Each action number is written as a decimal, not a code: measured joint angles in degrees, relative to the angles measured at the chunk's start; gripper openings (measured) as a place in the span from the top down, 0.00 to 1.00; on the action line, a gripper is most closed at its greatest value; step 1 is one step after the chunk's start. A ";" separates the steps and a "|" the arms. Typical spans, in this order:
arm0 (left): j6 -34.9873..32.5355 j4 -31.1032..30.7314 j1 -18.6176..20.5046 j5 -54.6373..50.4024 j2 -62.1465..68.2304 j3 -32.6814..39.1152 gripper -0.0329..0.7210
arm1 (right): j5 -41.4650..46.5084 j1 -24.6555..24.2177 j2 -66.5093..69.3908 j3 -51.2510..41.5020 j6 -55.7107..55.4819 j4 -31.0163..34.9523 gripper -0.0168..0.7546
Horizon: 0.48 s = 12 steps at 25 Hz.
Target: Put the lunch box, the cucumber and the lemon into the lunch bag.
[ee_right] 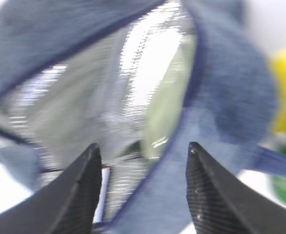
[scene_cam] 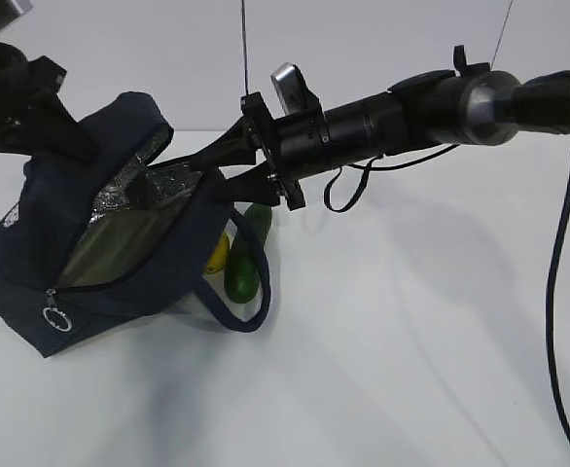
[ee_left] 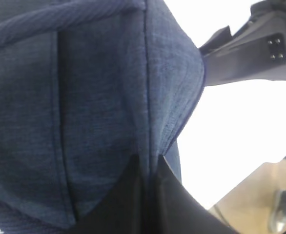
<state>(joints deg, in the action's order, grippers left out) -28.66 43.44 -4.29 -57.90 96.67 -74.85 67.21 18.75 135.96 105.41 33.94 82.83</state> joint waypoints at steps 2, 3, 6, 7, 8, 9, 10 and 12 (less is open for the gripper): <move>-0.13 0.30 1.21 -0.85 -0.55 0.00 0.96 | 0.00 -0.38 -0.68 0.00 -0.43 -0.75 0.44; -0.47 1.07 1.65 -1.29 -0.56 0.00 0.96 | 0.04 -0.56 -1.18 0.00 -0.80 -1.28 0.44; -2.07 4.57 3.05 -2.68 -0.66 0.00 0.96 | 0.34 -1.39 -2.50 0.00 -2.77 -4.13 0.44; -2.37 5.67 3.10 -2.93 -0.66 0.00 0.96 | 0.39 -1.67 -2.75 0.00 -3.31 -5.31 0.44; -2.61 6.47 3.10 -3.21 -0.66 0.00 0.96 | 0.39 -2.06 -2.87 0.00 -4.01 -6.95 0.44; -2.85 7.15 3.10 -3.48 -0.66 0.00 0.96 | 0.39 -2.23 -3.12 0.00 -4.72 -8.73 0.44; -2.94 7.53 3.10 -3.84 -0.66 0.00 0.96 | 0.39 -2.49 -3.26 0.00 -5.27 -10.32 0.44; -3.08 7.78 3.19 -4.07 -0.66 0.00 0.96 | 0.15 -2.88 -3.52 0.00 -6.52 -12.97 0.44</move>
<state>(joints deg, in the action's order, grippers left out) -31.74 51.23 -1.10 -61.97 96.01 -74.85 67.37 15.86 132.44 105.41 27.42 69.86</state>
